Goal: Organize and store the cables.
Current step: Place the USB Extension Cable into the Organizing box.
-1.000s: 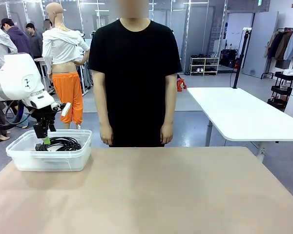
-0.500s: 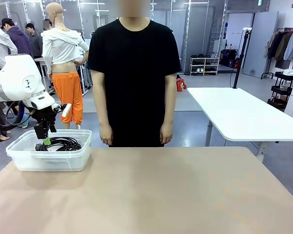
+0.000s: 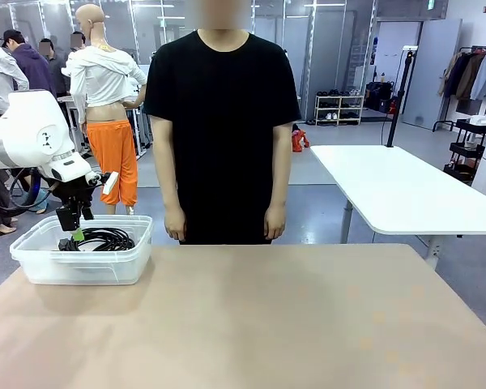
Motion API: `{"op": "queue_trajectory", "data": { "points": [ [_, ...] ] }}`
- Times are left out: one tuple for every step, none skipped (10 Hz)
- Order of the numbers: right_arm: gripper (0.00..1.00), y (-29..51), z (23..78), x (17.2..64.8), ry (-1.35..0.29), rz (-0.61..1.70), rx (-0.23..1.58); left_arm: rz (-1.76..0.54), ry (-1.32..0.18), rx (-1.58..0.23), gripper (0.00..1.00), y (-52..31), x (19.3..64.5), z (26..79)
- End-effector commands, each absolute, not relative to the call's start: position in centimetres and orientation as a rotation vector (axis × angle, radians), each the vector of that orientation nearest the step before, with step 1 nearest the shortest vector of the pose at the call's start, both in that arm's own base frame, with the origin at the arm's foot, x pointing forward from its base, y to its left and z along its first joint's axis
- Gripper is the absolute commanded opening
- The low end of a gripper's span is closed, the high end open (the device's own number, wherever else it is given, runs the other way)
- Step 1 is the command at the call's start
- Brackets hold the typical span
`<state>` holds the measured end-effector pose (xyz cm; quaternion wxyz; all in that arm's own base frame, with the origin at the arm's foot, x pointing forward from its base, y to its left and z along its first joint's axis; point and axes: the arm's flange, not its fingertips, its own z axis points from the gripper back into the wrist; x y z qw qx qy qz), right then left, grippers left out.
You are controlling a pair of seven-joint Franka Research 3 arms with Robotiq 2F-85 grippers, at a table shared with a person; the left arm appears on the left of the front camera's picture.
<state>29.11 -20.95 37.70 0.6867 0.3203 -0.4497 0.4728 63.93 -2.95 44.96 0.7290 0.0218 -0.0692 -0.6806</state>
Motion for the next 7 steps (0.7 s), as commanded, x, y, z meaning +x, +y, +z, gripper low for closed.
{"op": "queue_trajectory", "data": {
  "points": [
    [1.0,-20.71,37.83,29.06,-1.028,1.056,0.716,-1.507,-0.155,0.05,1.0,-2.84,64.25,45.06],
    [1.0,-20.71,37.83,29.06,-1.028,1.056,0.716,-1.507,-0.155,0.05,1.0,-2.84,64.25,45.06],
    [1.0,-20.71,37.83,29.06,-1.028,1.056,0.716,-1.507,-0.155,0.05,1.0,-2.84,64.25,45.06],
    [1.0,-20.71,37.83,29.06,-1.028,1.056,0.716,-1.507,-0.155,0.05,1.0,-2.84,64.25,45.06],
    [1.0,-20.71,37.83,29.06,-1.028,1.056,0.716,-1.507,-0.155,0.05,1.0,-2.84,64.25,45.06],
    [1.0,-20.71,37.83,29.06,-1.028,1.056,0.716,-1.507,-0.155,0.05,1.0,-2.84,64.25,45.06],
    [1.0,-20.71,37.83,29.06,-1.028,1.056,0.716,-1.507,-0.155,0.05,1.0,-2.84,64.25,45.06]
  ]
}}
